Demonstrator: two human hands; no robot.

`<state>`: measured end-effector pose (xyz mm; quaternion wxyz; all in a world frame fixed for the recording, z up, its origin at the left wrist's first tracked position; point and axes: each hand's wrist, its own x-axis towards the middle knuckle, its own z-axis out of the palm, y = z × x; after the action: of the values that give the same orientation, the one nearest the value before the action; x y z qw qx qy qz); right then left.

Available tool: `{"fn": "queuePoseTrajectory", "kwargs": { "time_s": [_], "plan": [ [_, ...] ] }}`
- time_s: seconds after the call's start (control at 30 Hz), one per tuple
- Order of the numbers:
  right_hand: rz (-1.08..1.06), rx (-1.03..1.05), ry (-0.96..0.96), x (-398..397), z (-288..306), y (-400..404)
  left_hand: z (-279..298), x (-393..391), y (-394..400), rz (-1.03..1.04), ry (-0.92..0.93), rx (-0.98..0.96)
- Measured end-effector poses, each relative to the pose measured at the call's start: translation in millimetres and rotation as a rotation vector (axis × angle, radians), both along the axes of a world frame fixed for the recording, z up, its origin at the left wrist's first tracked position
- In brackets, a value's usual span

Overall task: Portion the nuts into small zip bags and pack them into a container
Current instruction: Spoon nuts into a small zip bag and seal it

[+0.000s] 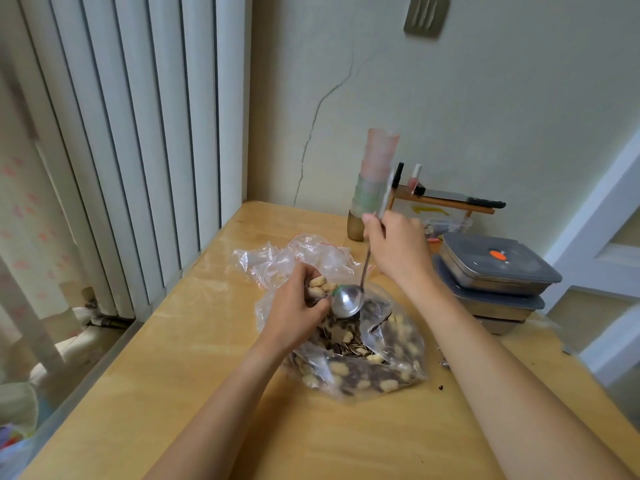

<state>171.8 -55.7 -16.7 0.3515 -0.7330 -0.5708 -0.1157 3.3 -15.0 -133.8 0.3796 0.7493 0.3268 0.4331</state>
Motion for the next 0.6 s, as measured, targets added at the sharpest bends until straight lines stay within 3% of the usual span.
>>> {"fn": "queuePoseTrajectory", "kwargs": {
  "time_s": [0.13, 0.27, 0.6],
  "plan": [
    [-0.008, -0.257, 0.454, 16, -34, 0, 1, 0, -1, -0.018, -0.009, 0.021],
    [0.001, -0.437, 0.627, 29, -62, -1, -4, 3, 3, -0.015, -0.013, -0.018],
    [-0.032, -0.669, 0.502, 26, -62, -4, -7, 7, 4, 0.021, 0.101, 0.183]
  ]
}}
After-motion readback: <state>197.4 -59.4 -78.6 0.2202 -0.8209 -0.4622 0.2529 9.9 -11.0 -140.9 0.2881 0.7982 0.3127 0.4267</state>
